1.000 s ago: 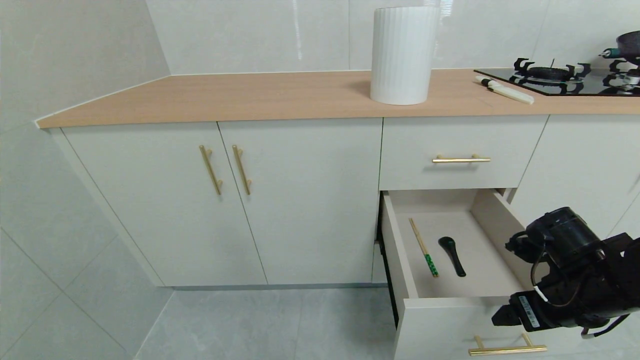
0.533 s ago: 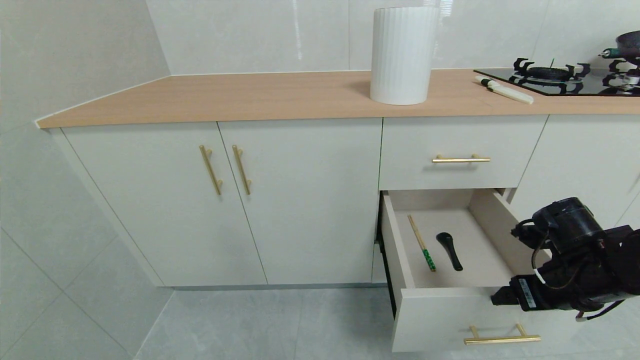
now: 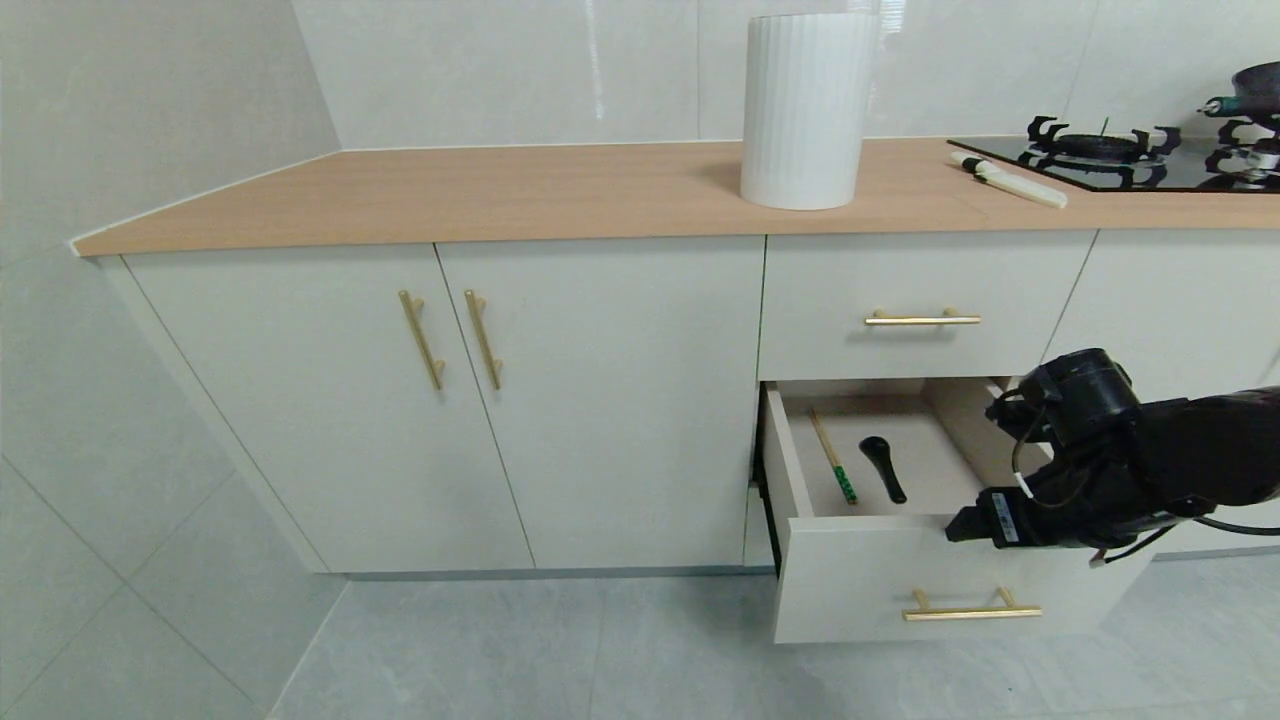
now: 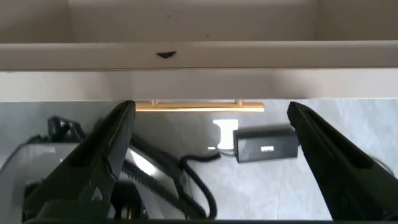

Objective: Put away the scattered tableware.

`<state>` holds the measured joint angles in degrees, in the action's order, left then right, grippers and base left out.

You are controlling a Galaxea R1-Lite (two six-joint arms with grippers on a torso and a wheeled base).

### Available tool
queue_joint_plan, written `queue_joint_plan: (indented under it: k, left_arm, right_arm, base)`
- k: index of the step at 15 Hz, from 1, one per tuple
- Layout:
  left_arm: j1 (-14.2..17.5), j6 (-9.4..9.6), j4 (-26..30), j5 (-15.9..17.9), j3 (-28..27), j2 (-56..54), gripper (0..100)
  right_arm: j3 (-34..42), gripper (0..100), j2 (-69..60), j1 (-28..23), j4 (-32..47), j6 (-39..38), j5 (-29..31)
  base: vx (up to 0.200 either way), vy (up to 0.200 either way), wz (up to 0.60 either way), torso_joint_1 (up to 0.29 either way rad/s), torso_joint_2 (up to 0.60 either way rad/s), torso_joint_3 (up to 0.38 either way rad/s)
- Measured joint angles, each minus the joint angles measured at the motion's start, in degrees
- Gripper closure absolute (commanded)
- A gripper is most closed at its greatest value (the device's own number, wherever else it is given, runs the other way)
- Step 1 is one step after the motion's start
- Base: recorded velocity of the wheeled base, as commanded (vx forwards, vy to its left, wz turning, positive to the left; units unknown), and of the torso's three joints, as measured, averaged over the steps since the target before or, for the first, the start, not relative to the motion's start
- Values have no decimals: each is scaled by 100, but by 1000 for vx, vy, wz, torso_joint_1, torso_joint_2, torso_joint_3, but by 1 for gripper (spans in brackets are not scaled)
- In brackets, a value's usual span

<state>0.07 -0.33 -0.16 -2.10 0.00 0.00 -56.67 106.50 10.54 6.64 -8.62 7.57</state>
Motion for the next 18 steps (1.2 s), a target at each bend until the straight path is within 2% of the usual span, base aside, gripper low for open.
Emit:
queue_joint_plan:
  k: [11, 18]
  left_arm:
    - [0, 1, 0, 0, 0, 0, 0]
    - [0, 1, 0, 0, 0, 0, 0]
  right_arm:
    - [-2348, 0, 1492, -297, 6, 386, 1]
    - [-3222, 0, 2132, -411, -115, 373, -21]
  base:
    - [0, 0, 0, 0, 0, 0]
    - [0, 0, 0, 0, 0, 0]
